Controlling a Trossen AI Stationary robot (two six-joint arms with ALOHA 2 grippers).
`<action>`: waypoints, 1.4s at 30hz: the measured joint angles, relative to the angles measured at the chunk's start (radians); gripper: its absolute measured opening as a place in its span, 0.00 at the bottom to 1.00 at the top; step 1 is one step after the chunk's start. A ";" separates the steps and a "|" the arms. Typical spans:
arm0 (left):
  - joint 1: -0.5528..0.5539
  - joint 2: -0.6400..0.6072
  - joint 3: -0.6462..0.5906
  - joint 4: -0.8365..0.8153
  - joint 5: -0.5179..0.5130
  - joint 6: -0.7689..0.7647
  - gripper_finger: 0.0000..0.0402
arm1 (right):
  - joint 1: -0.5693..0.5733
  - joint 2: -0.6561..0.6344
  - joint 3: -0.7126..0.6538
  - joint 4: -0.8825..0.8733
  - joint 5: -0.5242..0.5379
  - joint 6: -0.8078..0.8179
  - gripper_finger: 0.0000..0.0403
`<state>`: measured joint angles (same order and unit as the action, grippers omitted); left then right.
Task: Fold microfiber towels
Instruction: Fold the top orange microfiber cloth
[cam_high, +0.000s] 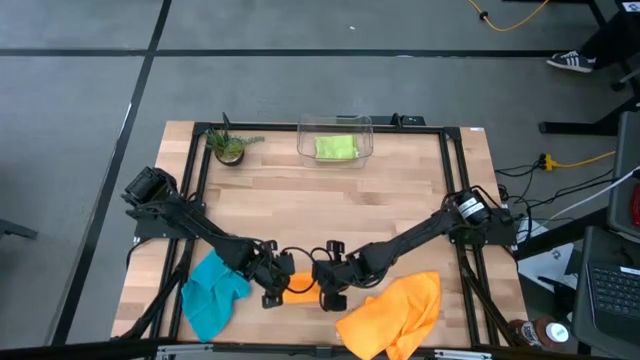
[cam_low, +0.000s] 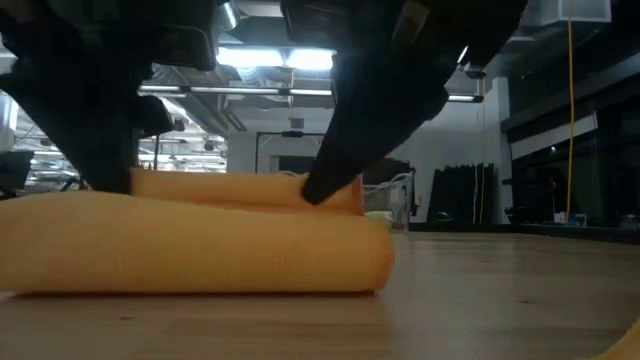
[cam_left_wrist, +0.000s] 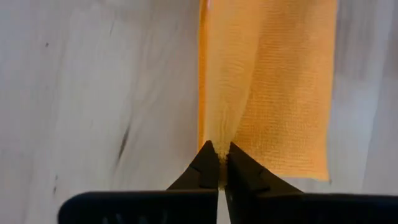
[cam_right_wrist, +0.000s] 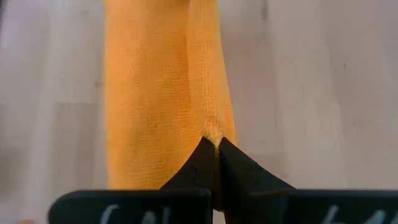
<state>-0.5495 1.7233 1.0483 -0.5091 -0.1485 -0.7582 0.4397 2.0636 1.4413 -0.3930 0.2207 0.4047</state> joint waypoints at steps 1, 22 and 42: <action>0.000 0.000 -0.001 0.001 0.001 0.000 0.00 | -0.004 0.000 -0.003 0.006 0.000 -0.009 0.03; 0.004 -0.008 -0.002 0.001 0.023 0.000 0.45 | -0.085 -0.065 -0.017 0.003 -0.092 -0.123 0.43; -0.007 -0.093 0.012 0.132 -0.058 -0.102 0.45 | -0.135 -0.291 -0.017 -0.276 0.151 -0.045 0.43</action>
<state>-0.5566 1.6302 1.0606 -0.3769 -0.2066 -0.8600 0.3043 1.7723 1.4246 -0.6690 0.3722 0.3599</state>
